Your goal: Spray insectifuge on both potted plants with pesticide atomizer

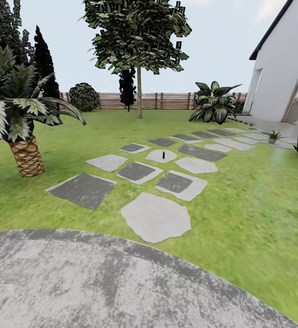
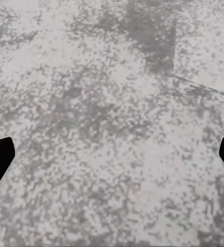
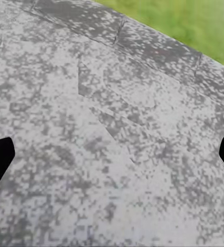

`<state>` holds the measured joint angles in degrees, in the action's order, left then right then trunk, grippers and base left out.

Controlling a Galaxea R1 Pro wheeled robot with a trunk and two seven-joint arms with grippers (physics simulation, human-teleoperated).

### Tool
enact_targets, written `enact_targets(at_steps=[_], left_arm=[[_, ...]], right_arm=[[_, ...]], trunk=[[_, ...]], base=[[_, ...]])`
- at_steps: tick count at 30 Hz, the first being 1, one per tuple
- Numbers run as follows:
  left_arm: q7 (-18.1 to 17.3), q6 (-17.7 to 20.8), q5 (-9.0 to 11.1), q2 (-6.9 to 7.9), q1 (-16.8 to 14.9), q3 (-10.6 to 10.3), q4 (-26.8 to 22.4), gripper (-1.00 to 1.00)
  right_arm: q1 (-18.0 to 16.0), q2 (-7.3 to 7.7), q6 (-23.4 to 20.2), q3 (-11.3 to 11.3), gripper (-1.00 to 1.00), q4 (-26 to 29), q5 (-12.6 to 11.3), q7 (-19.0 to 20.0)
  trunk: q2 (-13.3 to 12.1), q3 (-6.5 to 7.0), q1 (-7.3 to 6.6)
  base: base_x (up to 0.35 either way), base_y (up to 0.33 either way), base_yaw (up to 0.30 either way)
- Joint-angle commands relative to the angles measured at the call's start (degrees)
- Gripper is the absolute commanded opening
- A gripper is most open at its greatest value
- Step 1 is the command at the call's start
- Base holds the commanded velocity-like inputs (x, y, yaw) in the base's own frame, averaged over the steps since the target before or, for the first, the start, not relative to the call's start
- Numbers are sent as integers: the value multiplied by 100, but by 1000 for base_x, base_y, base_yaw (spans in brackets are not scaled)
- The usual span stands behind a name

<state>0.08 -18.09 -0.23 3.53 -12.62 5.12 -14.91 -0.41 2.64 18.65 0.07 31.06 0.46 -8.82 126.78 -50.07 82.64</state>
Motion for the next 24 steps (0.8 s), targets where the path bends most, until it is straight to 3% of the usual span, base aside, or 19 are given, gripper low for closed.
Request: enact_targets(at_steps=[1, 24], left_arm=[[1, -19, -3, -1, -3, 15, 5, 100], [1, -17, -3, -1, -3, 15, 5, 100]], right_arm=[[-3, 0, 16, 1, 100, -4, 4, -14], [-3, 0, 16, 1, 100, -4, 7, -14]], trunk=[[2, -5, 2], [2, -5, 2]], base=[[339, 0, 0], [339, 0, 0]])
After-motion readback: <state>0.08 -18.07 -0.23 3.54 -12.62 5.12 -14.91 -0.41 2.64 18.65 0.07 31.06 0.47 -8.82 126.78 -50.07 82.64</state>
